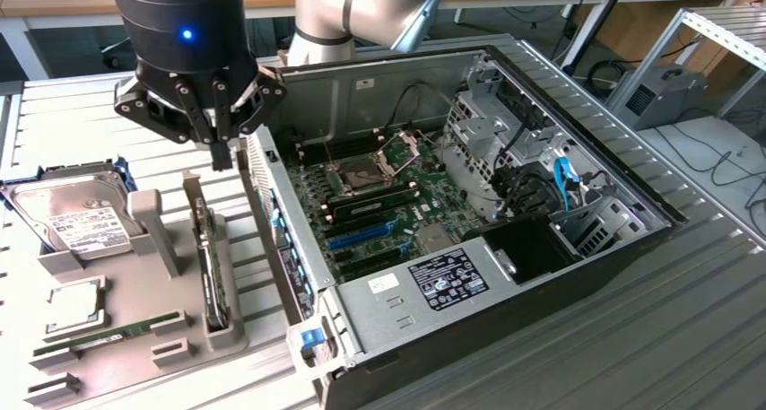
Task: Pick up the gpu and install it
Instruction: 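Reach for the gpu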
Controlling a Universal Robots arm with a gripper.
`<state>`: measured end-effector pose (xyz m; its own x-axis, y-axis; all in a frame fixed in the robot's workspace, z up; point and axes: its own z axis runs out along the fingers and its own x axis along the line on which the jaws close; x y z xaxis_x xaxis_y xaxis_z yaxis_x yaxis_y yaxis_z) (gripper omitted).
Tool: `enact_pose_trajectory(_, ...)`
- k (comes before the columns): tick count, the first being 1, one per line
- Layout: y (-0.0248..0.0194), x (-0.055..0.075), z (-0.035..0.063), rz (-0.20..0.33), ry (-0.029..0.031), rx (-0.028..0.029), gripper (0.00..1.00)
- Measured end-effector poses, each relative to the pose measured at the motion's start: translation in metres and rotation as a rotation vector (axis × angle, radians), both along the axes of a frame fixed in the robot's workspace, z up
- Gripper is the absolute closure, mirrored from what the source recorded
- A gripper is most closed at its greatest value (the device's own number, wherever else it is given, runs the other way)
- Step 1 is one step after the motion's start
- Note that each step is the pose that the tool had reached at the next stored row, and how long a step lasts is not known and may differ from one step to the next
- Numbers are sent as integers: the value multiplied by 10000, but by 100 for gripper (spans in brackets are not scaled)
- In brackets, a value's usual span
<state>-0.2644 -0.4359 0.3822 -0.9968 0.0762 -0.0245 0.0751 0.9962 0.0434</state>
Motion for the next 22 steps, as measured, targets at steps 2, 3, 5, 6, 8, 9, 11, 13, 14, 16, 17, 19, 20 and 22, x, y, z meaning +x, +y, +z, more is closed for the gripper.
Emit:
enact_pose_trajectory(2, -11, -1, -1, 0, 0, 0, 89)
enact_pose_trajectory(3, -15, -1, -2, 0, 0, 0, 89)
enact_pose_trajectory(5, -27, -2, -4, 0, -1, 1, 89)
enact_pose_trajectory(6, -30, -3, -4, 0, 0, 0, 89)
enact_pose_trajectory(8, -38, -3, -5, 1, 0, 0, 89)
enact_pose_trajectory(9, -42, -4, -5, 0, 0, 1, 89)
enact_pose_trajectory(11, -63, -6, -7, 0, 0, 0, 89)
enact_pose_trajectory(13, -75, -7, -9, 0, -1, 0, 89)
enact_pose_trajectory(14, -80, -8, -9, 0, 0, 0, 89)
enact_pose_trajectory(16, -91, -9, -10, 0, -1, 1, 89)
enact_pose_trajectory(17, -95, -9, -10, 0, 0, 0, 89)
enact_pose_trajectory(19, -109, -10, -11, 0, 0, 1, 89)
enact_pose_trajectory(20, -114, -11, -12, 0, -1, 1, 89)
enact_pose_trajectory(22, -125, -12, -12, 0, 0, 0, 89)
